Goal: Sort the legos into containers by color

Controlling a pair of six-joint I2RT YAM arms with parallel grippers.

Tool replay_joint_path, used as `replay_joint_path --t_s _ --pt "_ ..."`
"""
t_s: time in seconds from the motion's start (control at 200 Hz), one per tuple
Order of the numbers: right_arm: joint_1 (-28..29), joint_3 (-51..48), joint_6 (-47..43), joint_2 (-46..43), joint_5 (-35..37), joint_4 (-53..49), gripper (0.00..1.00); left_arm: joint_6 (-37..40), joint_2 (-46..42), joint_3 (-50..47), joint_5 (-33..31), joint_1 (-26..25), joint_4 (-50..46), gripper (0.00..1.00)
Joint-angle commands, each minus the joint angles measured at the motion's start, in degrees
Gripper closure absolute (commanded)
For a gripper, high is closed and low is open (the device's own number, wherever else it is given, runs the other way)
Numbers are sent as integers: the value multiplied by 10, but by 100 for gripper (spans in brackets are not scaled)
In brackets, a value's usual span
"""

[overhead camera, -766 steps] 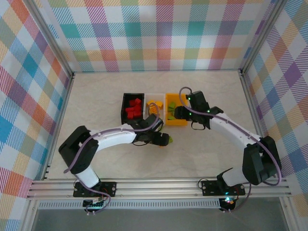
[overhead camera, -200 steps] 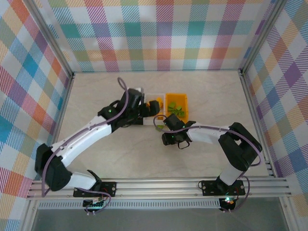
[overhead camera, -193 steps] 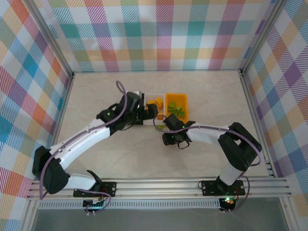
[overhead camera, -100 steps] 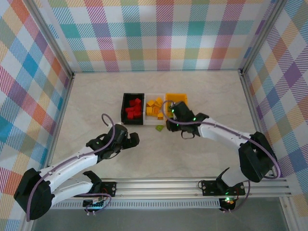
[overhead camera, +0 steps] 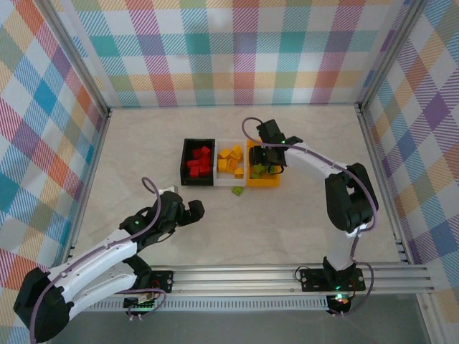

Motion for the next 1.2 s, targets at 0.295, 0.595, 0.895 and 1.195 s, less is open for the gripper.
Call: replay_joint_path --t_s 0.295,0.595,0.895,1.195 --pt "110 -156 93 -148 18 66 25 -1 -55 5 -38 6 -52 0" --pt "218 -202 224 -88 90 118 24 -3 -68 1 -40 8 -53 0" --pt "236 -131 267 11 167 88 24 -4 -93 -7 -38 11 -56 0" --pt "236 -64 298 76 239 17 28 -5 -99 -10 -32 12 -57 0"
